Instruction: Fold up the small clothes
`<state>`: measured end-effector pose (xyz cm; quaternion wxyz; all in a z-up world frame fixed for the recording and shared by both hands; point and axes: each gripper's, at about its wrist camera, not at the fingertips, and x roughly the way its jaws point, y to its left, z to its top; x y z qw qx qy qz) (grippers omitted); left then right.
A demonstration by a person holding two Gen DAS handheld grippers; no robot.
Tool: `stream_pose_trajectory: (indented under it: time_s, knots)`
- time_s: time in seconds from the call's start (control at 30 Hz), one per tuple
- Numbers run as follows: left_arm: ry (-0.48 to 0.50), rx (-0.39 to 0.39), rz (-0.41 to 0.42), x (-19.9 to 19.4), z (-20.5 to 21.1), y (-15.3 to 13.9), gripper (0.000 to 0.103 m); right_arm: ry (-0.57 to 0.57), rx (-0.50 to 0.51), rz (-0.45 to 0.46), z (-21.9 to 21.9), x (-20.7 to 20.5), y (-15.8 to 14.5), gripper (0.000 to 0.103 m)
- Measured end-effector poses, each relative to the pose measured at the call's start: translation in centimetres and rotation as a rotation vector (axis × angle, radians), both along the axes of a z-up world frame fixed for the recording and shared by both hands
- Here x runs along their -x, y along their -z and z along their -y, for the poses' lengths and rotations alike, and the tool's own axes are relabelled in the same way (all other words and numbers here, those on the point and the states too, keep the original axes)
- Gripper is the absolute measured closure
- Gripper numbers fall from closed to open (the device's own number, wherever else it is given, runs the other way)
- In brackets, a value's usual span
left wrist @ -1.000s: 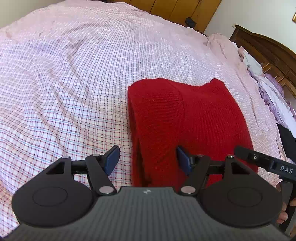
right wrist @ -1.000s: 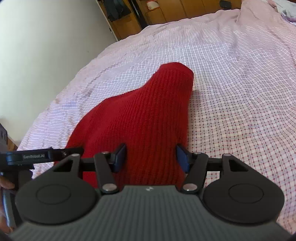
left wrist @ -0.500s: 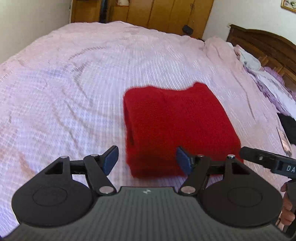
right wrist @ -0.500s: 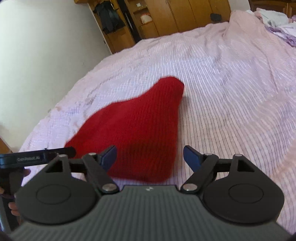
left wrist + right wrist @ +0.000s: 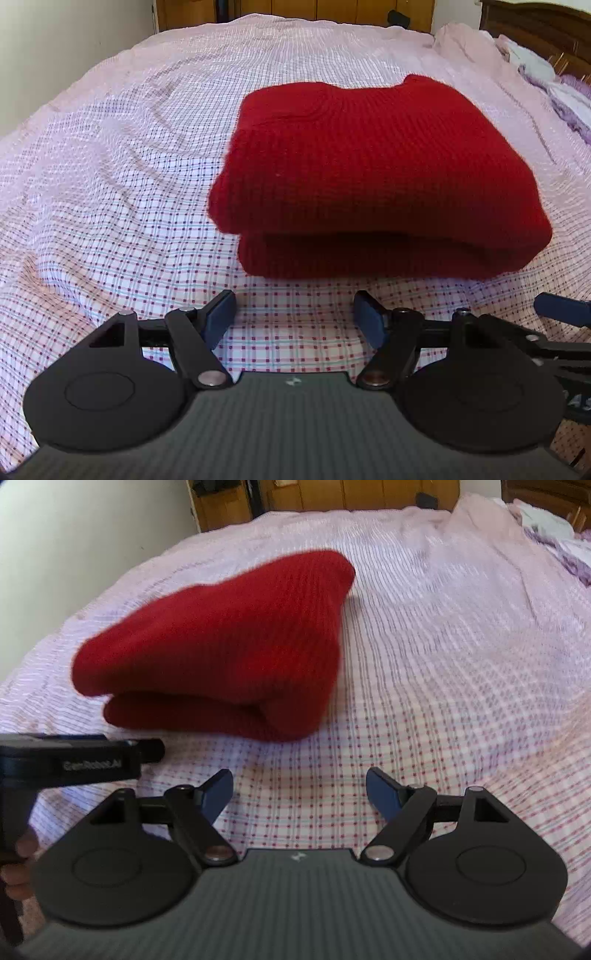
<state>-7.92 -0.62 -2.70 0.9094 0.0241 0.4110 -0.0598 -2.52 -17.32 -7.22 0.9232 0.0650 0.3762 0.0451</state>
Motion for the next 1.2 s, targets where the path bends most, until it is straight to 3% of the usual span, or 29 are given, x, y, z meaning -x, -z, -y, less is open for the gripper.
stream_pose_trajectory:
  time_s: [1.2]
  knots:
    - [-0.009,0.002,0.007,0.22,-0.05,0.77,0.026,0.016,0.001,-0.008,-0.23,0.03,0.91,0.020]
